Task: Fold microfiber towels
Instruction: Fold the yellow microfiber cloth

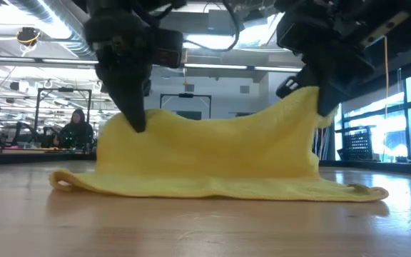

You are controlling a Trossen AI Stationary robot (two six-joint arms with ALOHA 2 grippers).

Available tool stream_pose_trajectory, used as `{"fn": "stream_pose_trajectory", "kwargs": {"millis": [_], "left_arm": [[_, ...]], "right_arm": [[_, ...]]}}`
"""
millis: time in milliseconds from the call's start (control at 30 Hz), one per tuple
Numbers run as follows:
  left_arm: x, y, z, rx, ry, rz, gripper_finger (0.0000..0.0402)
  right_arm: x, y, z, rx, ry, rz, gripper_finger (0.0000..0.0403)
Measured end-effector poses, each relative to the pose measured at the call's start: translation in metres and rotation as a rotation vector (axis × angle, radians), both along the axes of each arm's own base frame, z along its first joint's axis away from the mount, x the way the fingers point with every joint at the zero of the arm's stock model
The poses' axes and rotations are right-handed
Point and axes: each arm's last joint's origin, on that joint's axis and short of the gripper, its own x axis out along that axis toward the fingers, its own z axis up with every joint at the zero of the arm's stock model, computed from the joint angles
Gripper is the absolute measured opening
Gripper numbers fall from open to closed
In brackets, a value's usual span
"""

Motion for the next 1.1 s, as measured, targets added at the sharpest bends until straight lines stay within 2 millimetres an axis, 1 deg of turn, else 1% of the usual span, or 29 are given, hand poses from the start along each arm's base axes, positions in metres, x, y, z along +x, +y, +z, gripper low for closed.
{"fn": "stream_pose_trajectory", "kwargs": {"millis": [100,233,400,500,700,833,933,1033,1100], "left_arm": [[-0.002,-0.012,0.000,0.024,-0.005,-0.030,0.0004],[-0.010,-0.027,-0.007,0.029,0.007,-0.073,0.0002],[-0.019,-0.039,-0.018,0.026,0.014,-0.106,0.0018],[-0.022,-0.042,-0.022,0.026,0.018,-0.118,0.0037],[-0.022,-0.042,-0.024,0.011,0.023,-0.108,0.0075],[-0.022,-0.043,-0.023,-0.021,0.026,-0.078,0.0090],[-0.023,-0.044,-0.022,-0.055,0.048,-0.080,0.0093],[-0.021,-0.044,-0.015,-0.056,0.058,-0.080,0.0094],[-0.020,-0.044,-0.010,-0.035,0.071,-0.079,0.0094]], "right_arm": [[0.001,0.012,-0.010,0.005,0.035,0.021,0.0008],[0.002,0.025,-0.021,0.002,0.067,0.056,0.0010],[0.003,0.033,-0.035,-0.017,0.122,0.042,0.0038],[0.005,0.033,-0.041,-0.014,0.138,0.026,0.0062],[0.007,0.032,-0.041,-0.007,0.137,0.008,0.0096],[0.005,0.028,-0.042,-0.012,0.172,-0.003,0.0103],[0.002,0.025,-0.040,-0.033,0.241,-0.008,0.0104],[0.001,0.019,-0.035,-0.091,0.299,0.007,0.0104],[0.002,0.014,-0.030,-0.130,0.307,0.019,0.0104]]}}
